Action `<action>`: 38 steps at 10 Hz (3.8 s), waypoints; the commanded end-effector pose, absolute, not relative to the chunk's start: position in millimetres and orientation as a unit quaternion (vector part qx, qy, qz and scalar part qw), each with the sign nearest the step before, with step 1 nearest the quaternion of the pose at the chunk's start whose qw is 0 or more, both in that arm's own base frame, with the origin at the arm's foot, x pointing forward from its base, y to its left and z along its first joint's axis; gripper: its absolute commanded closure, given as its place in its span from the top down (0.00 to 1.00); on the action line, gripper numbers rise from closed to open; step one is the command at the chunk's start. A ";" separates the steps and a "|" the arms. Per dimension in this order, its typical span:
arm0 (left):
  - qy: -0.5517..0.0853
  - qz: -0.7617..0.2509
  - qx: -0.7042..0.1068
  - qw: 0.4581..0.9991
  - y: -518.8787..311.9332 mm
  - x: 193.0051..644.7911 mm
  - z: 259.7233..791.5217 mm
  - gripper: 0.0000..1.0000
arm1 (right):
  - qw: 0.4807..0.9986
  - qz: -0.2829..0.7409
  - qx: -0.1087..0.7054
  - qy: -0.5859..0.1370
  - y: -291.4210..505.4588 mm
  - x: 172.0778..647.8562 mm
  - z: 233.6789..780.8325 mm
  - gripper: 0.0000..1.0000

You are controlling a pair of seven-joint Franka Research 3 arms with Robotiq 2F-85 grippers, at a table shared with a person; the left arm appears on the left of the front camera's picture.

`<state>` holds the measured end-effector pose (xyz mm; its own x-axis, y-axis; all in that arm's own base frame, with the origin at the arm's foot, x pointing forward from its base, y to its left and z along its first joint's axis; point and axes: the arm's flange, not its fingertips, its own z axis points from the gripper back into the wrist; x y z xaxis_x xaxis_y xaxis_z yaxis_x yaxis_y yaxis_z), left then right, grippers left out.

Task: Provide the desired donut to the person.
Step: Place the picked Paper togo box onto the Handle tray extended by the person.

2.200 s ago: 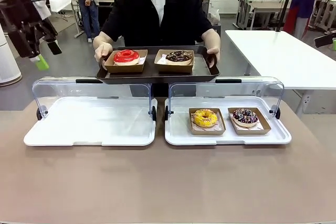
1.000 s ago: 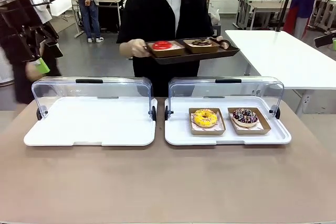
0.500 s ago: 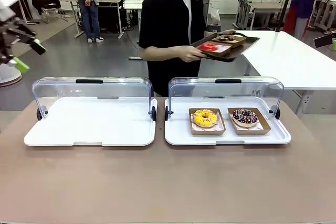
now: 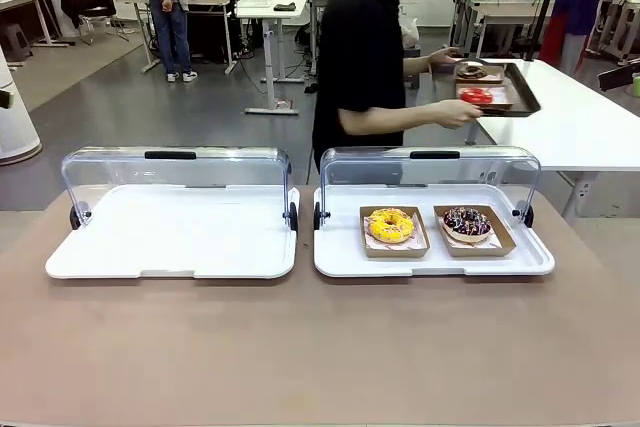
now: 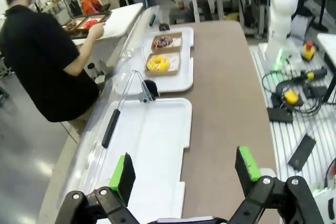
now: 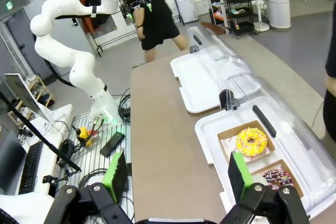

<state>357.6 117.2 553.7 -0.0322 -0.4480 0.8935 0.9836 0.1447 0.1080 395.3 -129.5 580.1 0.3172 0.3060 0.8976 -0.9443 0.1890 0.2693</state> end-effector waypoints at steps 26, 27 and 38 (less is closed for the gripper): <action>-0.366 -0.588 -0.389 0.608 137.1 385.2 594.7 1.00 | 0.676 0.459 0.445 -0.367 -128.4 395.2 581.7 1.00; -0.366 -0.588 -0.389 0.608 137.1 385.2 594.7 1.00 | 0.676 0.459 0.445 -0.367 -128.4 395.2 581.7 1.00; -0.366 -0.588 -0.389 0.608 137.1 385.2 594.7 1.00 | 0.676 0.459 0.445 -0.367 -128.4 395.2 581.7 1.00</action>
